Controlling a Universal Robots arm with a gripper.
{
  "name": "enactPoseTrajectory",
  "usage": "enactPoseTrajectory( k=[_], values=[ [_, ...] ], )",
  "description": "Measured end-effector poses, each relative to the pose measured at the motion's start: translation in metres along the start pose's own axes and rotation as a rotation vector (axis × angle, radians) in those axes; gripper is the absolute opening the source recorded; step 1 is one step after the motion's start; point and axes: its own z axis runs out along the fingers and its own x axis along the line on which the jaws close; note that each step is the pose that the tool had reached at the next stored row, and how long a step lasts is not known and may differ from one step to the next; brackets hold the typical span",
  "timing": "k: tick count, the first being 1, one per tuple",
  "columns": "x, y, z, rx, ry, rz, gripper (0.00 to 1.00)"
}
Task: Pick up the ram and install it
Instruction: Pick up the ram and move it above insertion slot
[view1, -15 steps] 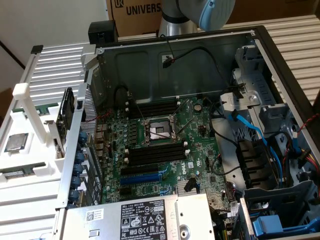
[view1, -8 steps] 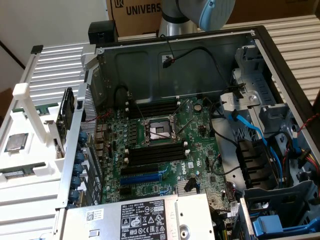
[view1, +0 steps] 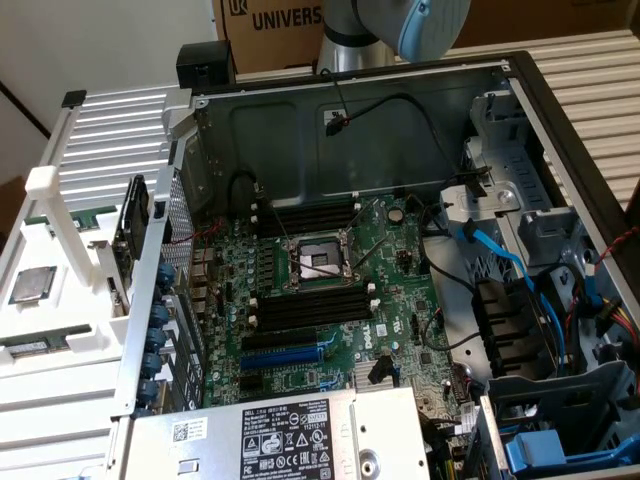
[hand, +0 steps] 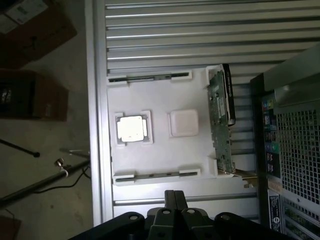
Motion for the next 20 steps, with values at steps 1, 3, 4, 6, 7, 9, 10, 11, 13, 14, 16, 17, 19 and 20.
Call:
enactPoseTrajectory(
  k=[1,3,4,6,7,9,10,11,13,14,16,17,19,20],
  values=[
    [0.003,-0.0002,0.0,0.0001,-0.0008,0.0,0.1],
    [0.007,-0.0005,0.0005,0.0,-0.002,-0.002,0.1],
    [0.008,-0.0006,0.001,-0.0001,-0.0017,-0.007,0.1],
    [0.008,-0.0007,0.0029,-0.0004,-0.001,-0.026,0.1],
    [0.009,-0.0008,0.0042,-0.0006,0.0002,-0.046,0.1],
    [0.009,-0.0007,0.0056,-0.0009,0.0011,-0.067,0.1],
    [0.009,-0.0007,0.0064,-0.0011,0.0015,-0.077,0.1],
    [0.009,0.001,0.0136,-0.0016,0.003,-0.109,0.1],
    [0.009,0.0014,0.0173,-0.0017,0.0033,-0.114,0.1],
    [0.01,0.0019,0.021,-0.0017,0.0033,-0.115,0.1],
    [0.01,0.0024,0.0249,-0.0017,0.0034,-0.116,0.1],
    [0.01,0.0026,0.0268,-0.0016,0.0035,-0.116,0.1],
    [0.01,0.0032,0.0358,-0.0012,0.0035,-0.118,0.1],
    [0.01,0.0031,0.0373,-0.0012,0.0043,-0.12,0.1]
  ],
)
